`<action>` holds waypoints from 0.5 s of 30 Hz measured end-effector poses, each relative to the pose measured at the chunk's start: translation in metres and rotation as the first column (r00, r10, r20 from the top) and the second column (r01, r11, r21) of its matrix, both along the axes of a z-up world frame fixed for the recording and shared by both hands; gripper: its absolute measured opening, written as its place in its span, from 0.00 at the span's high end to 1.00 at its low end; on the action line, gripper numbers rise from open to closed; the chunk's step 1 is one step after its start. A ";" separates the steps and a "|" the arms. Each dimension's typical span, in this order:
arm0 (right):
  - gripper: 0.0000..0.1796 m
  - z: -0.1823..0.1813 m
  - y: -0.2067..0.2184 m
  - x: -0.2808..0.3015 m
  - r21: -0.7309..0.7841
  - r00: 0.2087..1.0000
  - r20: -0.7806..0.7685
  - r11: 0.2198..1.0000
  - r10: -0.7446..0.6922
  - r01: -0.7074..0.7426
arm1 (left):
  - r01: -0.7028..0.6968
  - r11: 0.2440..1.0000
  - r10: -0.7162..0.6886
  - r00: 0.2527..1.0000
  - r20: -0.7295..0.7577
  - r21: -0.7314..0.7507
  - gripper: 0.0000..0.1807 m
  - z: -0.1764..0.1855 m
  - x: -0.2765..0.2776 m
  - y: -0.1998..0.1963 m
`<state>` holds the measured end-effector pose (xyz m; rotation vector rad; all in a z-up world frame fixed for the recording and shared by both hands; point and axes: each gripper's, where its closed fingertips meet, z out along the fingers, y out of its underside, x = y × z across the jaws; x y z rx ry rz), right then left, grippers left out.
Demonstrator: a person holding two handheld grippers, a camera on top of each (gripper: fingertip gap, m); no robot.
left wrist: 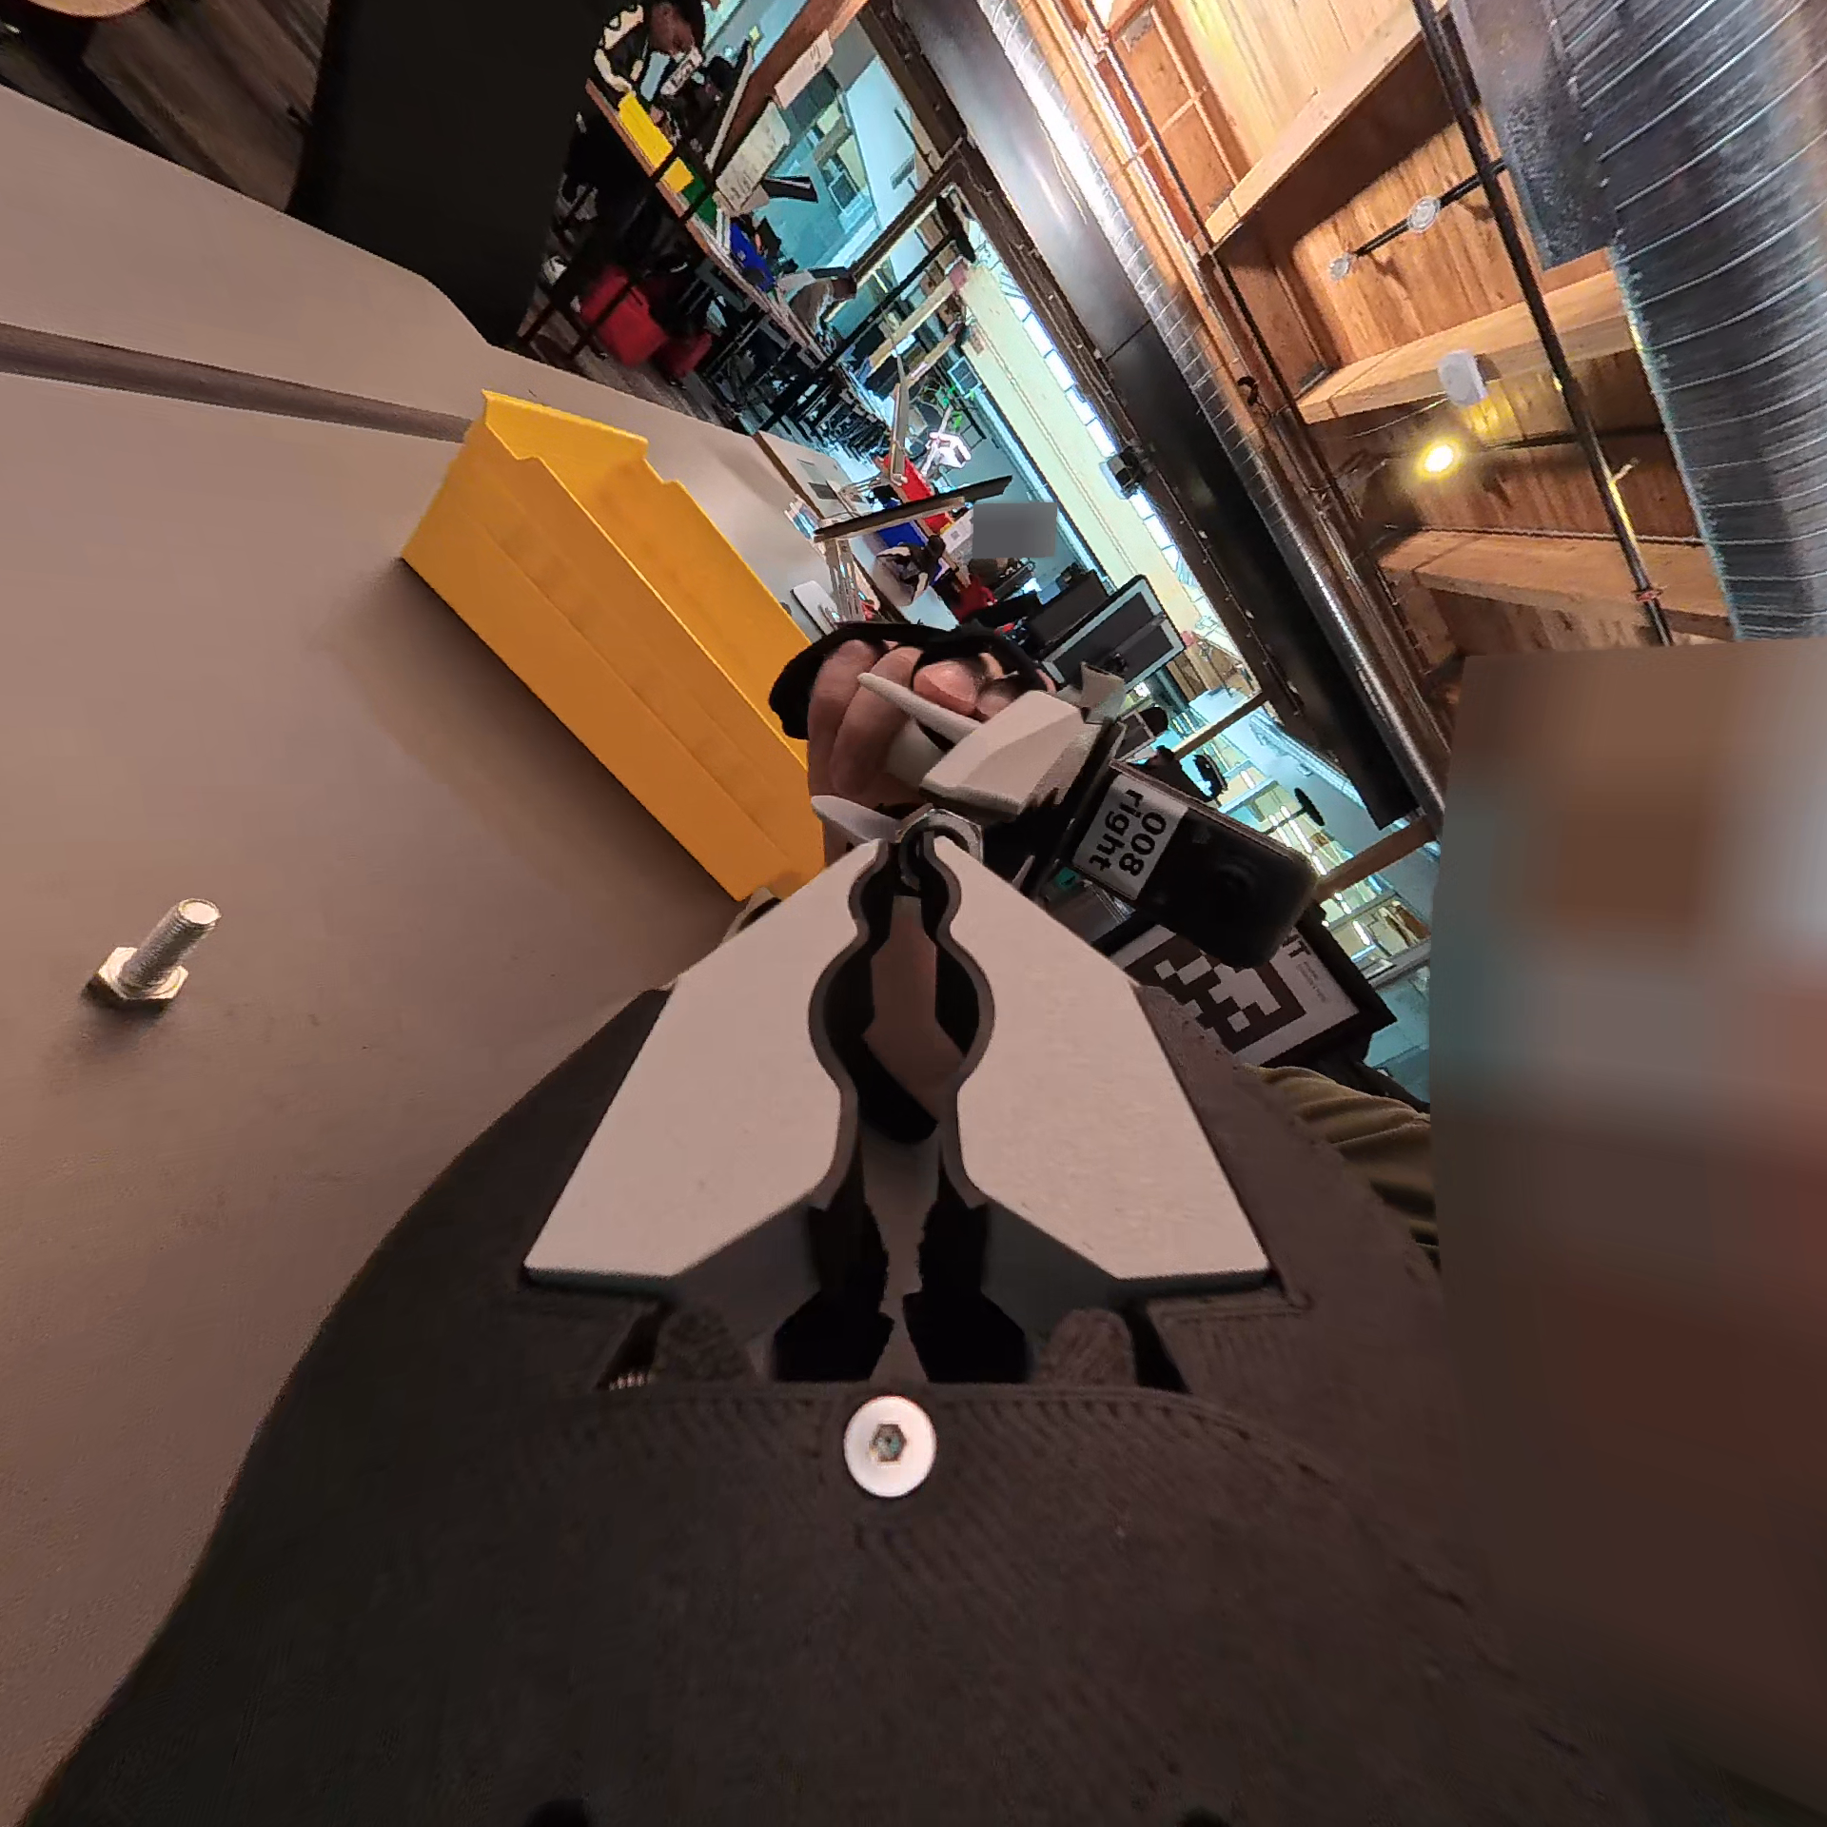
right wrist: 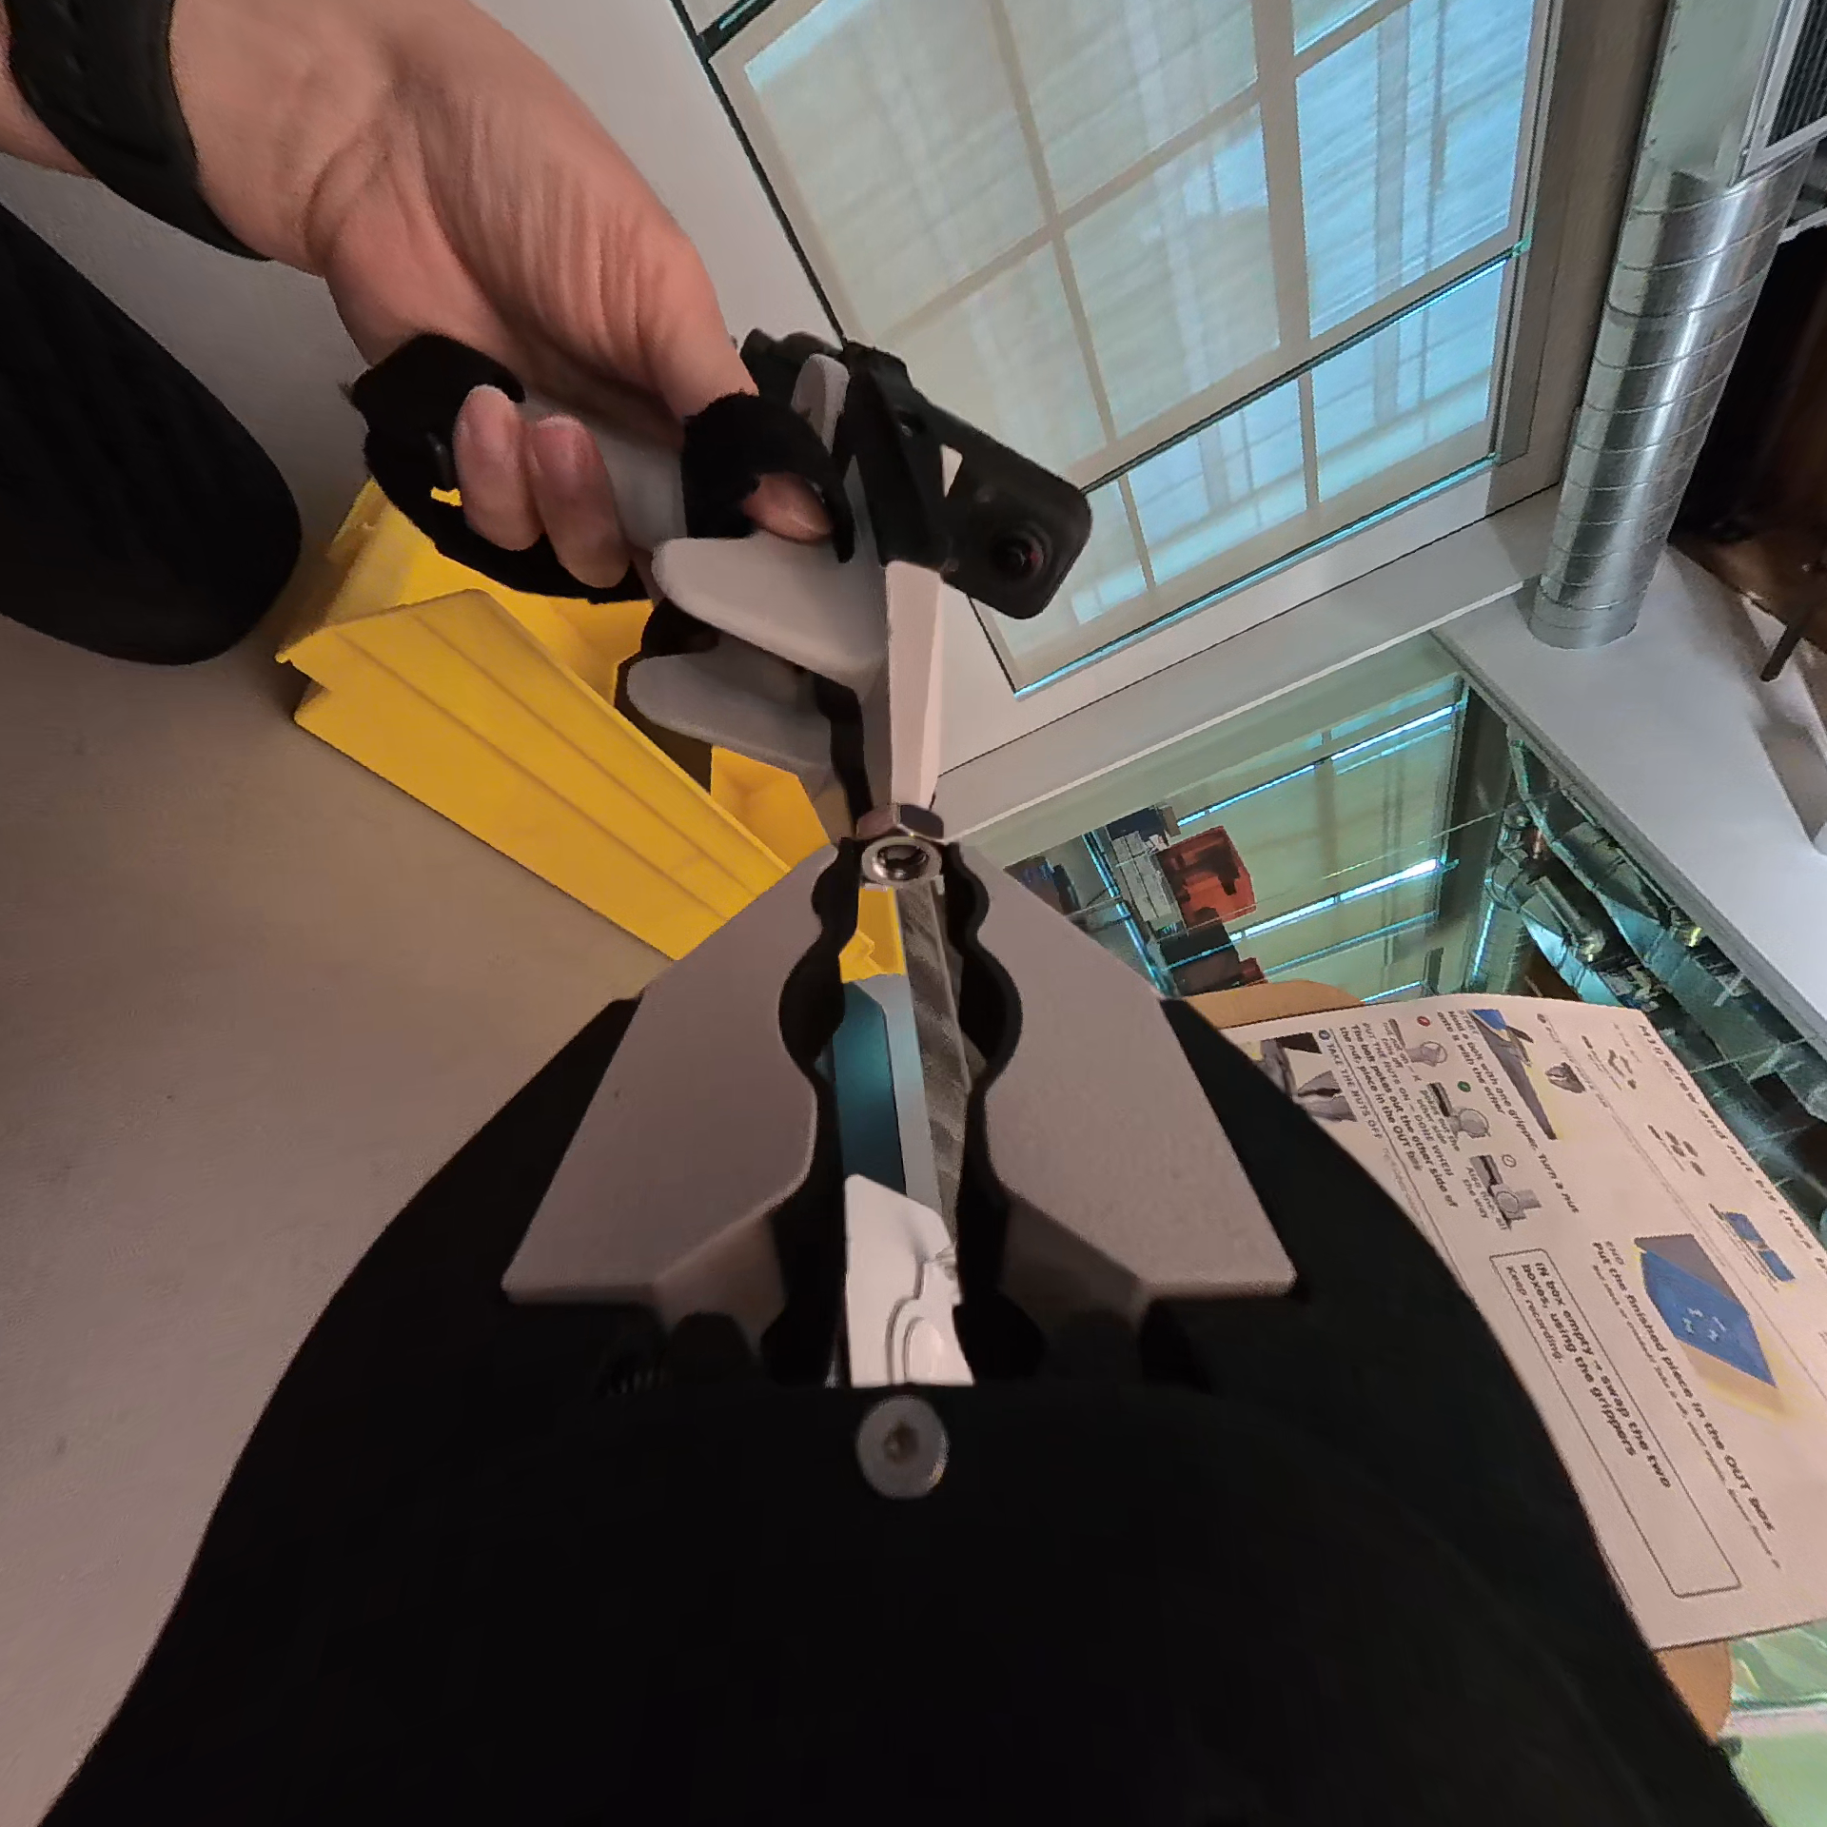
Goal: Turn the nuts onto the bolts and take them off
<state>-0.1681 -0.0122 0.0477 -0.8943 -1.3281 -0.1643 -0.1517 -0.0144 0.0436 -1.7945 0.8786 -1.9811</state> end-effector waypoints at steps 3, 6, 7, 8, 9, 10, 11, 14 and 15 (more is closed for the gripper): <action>0.91 -0.005 0.003 0.002 -0.062 1.000 0.026 0.998 -0.011 0.012 | -0.020 1.000 0.021 0.999 -0.033 0.023 0.93 -0.005 0.001 0.002; 0.91 -0.020 0.017 0.021 -0.204 0.989 0.117 0.972 -0.093 0.115 | -0.118 0.985 0.133 0.983 -0.123 0.124 0.86 -0.018 0.001 0.017; 0.91 -0.027 0.023 0.031 -0.265 0.982 0.144 0.951 -0.126 0.160 | -0.134 0.976 0.160 0.976 -0.148 0.170 0.85 -0.021 0.000 0.020; 0.91 -0.034 0.028 0.040 -0.321 0.976 0.160 0.926 -0.151 0.196 | -0.148 0.965 0.187 0.967 -0.173 0.217 0.84 -0.025 -0.001 0.022; 0.91 -0.043 0.034 0.051 -0.399 0.965 0.182 0.884 -0.187 0.246 | -0.158 0.951 0.216 0.954 -0.207 0.267 0.83 -0.029 0.000 0.024; 0.91 -0.053 0.041 0.065 -0.473 0.949 0.209 0.825 -0.236 0.310 | -0.159 0.935 0.242 0.939 -0.243 0.316 0.82 -0.036 0.001 0.025; 0.91 -0.070 0.045 0.081 -0.564 0.925 0.262 0.734 -0.275 0.378 | -0.152 0.920 0.263 0.923 -0.281 0.361 0.81 -0.044 0.004 0.025; 0.91 -0.132 0.041 0.126 -0.739 0.827 0.458 0.378 -0.326 0.558 | -0.109 0.883 0.304 0.873 -0.382 0.456 0.81 -0.071 0.019 0.023; 0.91 -0.150 0.036 0.134 -0.768 0.807 0.503 0.268 -0.310 0.582 | -0.104 0.875 0.318 0.861 -0.398 0.473 0.82 -0.079 0.024 0.024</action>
